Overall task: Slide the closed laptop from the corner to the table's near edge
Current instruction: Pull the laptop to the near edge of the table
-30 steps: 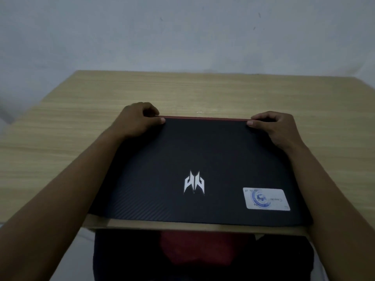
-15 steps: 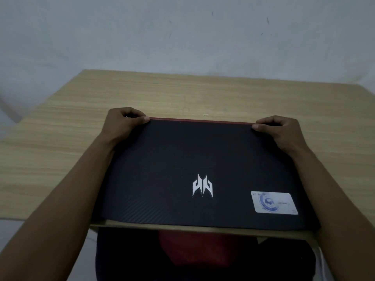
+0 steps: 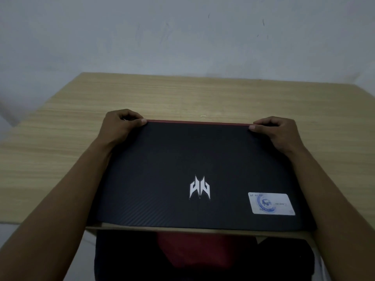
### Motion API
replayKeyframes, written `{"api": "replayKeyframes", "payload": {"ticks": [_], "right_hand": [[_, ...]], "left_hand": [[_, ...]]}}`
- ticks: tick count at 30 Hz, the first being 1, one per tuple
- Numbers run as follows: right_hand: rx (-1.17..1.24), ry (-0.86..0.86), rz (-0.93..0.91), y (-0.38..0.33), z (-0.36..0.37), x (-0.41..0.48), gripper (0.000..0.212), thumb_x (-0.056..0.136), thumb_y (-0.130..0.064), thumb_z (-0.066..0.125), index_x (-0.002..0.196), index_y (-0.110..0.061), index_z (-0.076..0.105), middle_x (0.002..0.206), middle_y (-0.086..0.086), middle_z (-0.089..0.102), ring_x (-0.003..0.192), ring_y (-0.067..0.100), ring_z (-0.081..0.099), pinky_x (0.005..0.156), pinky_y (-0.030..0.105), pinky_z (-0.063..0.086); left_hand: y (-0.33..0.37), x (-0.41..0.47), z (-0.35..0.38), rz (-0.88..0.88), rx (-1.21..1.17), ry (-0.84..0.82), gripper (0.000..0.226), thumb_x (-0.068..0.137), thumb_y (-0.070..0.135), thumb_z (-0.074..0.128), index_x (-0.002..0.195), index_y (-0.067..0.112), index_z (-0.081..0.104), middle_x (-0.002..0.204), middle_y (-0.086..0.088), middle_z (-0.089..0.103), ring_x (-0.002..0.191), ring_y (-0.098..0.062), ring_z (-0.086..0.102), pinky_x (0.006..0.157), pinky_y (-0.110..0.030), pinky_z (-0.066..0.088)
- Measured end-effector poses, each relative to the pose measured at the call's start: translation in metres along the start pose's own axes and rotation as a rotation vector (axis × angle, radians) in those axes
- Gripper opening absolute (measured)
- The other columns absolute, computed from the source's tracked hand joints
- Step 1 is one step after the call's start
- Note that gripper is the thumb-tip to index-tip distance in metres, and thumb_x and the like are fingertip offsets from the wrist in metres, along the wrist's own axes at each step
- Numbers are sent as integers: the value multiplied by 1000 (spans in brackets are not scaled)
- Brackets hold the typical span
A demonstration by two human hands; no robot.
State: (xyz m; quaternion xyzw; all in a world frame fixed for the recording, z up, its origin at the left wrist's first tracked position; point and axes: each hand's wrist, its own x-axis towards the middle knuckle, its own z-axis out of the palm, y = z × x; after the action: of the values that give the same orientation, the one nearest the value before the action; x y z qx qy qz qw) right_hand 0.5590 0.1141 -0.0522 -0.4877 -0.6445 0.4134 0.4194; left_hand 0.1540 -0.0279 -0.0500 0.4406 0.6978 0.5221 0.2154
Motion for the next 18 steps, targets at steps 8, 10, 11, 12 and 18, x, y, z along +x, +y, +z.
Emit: {"api": "replayKeyframes", "payload": {"ticks": [8,10,11,12,18], "right_hand": [[-5,7,9,-1,-1,-1,34,57,-38,92,82,-18,81,82,1,79,80,19,75,75,35,59],[-12,6,1,-1,-1,-2,34,56,-40,92,81,-20,81,81,-2,79,79,16,75,74,33,58],[-17,4,0,-2,-1,-2,34,56,-41,92,81,-20,81,81,-3,79,79,16,75,75,33,58],[-20,4,0,-1,-2,-2,33,56,-41,92,81,-21,81,81,-3,79,80,16,75,76,34,58],[-31,6,-1,1,-2,1,33,55,-43,92,79,-24,81,82,-2,79,83,20,74,80,40,59]], "left_hand": [[1,0,1,-1,-21,-1,7,78,20,85,80,18,79,76,4,76,69,-5,70,60,-18,52],[3,0,1,3,-18,-3,6,78,20,85,79,18,79,75,5,76,68,-3,69,58,-16,52],[3,-1,1,2,-16,-3,6,78,20,84,79,19,79,75,6,75,68,-3,69,58,-15,51],[4,0,1,-1,-12,-5,6,78,20,84,79,19,79,75,6,75,68,-3,69,58,-15,52],[3,0,1,-8,-7,-9,6,78,21,85,78,20,79,73,9,76,68,-2,70,56,-13,51]]}}
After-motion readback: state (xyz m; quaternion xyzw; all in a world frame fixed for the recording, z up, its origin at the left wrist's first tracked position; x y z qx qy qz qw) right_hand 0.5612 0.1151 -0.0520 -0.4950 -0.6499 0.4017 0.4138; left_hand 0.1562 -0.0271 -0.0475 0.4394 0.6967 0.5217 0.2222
